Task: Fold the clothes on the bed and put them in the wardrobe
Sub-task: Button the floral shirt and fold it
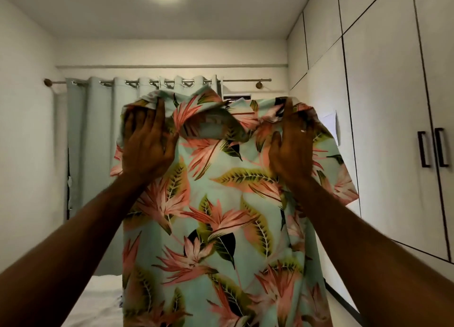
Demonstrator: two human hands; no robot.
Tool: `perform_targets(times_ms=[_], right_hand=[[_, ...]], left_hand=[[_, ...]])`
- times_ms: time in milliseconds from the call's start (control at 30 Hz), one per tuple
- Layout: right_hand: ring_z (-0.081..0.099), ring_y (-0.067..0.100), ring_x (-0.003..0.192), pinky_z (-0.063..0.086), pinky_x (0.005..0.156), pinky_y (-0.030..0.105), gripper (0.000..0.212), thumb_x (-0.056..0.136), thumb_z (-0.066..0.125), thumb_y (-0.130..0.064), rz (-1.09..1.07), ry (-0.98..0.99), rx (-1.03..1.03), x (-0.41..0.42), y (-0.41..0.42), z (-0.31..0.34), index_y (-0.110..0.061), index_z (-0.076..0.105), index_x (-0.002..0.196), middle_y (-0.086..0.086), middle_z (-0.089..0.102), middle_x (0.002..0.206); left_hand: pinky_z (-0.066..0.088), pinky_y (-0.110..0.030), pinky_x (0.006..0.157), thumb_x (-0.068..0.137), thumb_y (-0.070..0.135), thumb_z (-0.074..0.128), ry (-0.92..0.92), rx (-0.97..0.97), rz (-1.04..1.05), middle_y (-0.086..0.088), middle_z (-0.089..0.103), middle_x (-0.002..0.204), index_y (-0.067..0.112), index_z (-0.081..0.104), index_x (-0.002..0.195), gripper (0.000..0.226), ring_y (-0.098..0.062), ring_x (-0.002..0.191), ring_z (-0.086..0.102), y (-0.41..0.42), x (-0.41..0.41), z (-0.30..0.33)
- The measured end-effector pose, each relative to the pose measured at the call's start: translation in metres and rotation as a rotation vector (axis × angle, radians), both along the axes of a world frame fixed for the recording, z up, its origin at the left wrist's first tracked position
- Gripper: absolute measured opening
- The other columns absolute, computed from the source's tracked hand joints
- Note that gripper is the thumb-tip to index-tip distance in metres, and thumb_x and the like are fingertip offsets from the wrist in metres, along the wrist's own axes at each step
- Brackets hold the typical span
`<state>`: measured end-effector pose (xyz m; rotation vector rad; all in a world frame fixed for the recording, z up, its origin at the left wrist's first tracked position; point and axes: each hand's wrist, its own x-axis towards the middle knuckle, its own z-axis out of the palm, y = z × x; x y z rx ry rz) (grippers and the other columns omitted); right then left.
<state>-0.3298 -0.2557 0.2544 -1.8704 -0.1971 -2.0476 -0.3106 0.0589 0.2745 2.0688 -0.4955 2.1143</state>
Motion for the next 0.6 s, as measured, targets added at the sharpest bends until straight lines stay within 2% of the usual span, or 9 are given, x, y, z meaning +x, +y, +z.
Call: perform_targets(times_ms=[100,233,433,600], right_hand=[[0.035,0.034,0.143,0.012,0.125,0.046,0.076,0.099,0.047,-0.021,-0.030,0.042,-0.029,0.006,0.002,-0.017,-0.025,0.005,0.162,0.010,0.043,0.155],[0.035,0.035,0.144,0.008,0.126,0.045,0.073,0.100,0.040,-0.026,-0.036,0.136,-0.030,0.033,-0.003,-0.075,-0.028,-0.001,0.161,0.014,0.041,0.155],[0.030,0.032,0.148,0.007,0.126,0.048,0.076,0.100,0.044,-0.025,0.037,0.488,-0.055,0.079,-0.026,-0.241,-0.026,-0.001,0.162,0.013,0.037,0.159],[0.028,0.032,0.149,0.009,0.125,0.050,0.080,0.093,0.041,-0.030,0.090,0.692,-0.023,0.129,-0.037,-0.349,-0.025,0.002,0.162,0.012,0.032,0.162]], left_hand=[[0.005,-0.047,0.126,0.099,0.047,0.040,0.031,-0.012,-0.003,-0.021,0.031,0.160,0.019,0.010,0.162,0.076,-0.035,0.149,0.025,0.006,0.007,-0.025],[0.006,-0.045,0.126,0.098,0.045,0.041,0.105,-0.027,-0.052,-0.022,0.037,0.156,0.014,0.016,0.161,0.074,-0.035,0.147,0.030,0.001,0.029,-0.091],[0.009,-0.049,0.125,0.099,0.038,0.044,0.365,0.037,-0.091,-0.024,0.038,0.155,0.007,0.021,0.159,0.072,-0.037,0.145,0.034,-0.009,0.084,-0.249],[0.019,-0.054,0.122,0.097,0.031,0.047,0.564,0.109,-0.049,-0.028,0.049,0.141,0.003,0.026,0.157,0.069,-0.042,0.132,0.044,-0.019,0.143,-0.354]])
